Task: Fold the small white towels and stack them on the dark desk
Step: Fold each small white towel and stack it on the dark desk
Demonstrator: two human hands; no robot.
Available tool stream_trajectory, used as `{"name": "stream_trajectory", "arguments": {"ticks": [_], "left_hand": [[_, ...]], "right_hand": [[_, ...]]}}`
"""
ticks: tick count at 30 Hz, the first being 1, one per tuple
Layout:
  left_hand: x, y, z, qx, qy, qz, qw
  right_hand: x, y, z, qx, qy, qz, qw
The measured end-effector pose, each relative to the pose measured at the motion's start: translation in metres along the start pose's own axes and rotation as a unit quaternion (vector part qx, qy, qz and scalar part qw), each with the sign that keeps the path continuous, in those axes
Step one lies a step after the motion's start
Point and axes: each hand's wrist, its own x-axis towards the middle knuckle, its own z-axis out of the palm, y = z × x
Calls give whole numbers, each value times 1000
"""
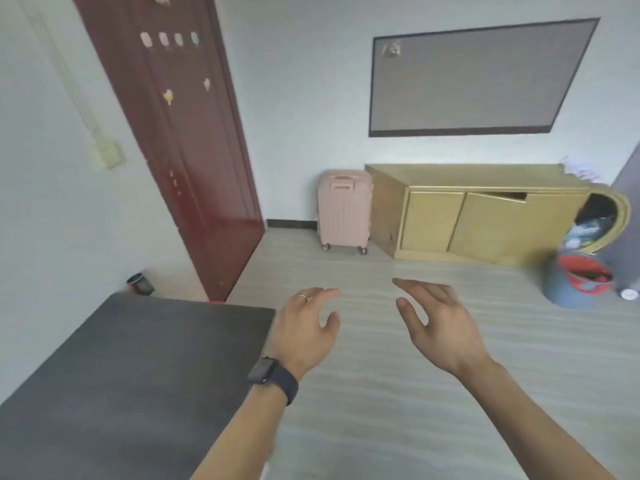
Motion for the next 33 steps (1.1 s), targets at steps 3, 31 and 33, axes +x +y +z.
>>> {"name": "stream_trajectory", "arguments": {"ticks": [3,31,33], "left_hand": [[66,57,29,12,-20,73,997],[592,334,325,-76,-93,269,956],[624,354,353,-75,-90,271,955]], "right_hand": [[32,54,-48,-17,48,29,998],[374,468,-194,-153,170,181,957],[403,510,-203,-155,172,178,956]]}}
